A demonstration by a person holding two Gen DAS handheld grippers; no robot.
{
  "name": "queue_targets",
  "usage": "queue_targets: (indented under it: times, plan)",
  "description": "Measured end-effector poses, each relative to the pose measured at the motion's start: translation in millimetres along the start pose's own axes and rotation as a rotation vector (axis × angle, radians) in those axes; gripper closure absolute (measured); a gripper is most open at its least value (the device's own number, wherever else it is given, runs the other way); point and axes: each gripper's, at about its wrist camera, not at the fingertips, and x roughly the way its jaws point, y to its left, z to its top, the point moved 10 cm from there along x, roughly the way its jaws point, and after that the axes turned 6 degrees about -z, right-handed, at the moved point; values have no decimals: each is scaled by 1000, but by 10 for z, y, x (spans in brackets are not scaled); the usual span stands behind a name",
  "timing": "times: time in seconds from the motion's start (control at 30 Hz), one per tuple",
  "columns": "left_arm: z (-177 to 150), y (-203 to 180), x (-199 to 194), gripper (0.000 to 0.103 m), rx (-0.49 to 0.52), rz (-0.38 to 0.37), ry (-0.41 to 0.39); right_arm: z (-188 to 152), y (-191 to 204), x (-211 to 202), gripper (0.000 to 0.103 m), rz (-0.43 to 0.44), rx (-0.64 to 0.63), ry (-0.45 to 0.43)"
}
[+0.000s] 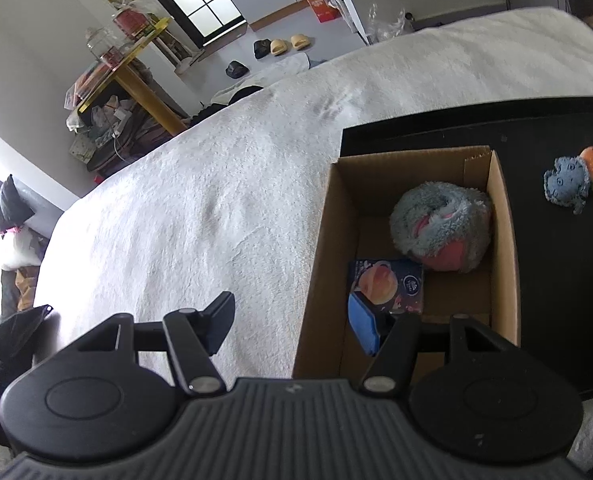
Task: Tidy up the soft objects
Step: 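Carry the black-and-white plush in the right gripper and release it into the box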
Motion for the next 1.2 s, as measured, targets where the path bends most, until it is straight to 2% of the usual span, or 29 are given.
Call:
queue_targets:
  times: [0.33,0.67,0.9,1.2]
  plan:
    - [-121,35,-21,42,-47,-94,-35,178,133,-528,87,57,-53,-93]
    - [-153,76,66,42,-97,-176,-47,414,302,-918,87,88,-136,-142]
    - [-135,51,184,42,-58,-174,-42,530,530,-1169,87,109,-201,-184]
    - [-208,120,334,42,-67,-220,-22,575,862,-1341,86,143,-269,-194]
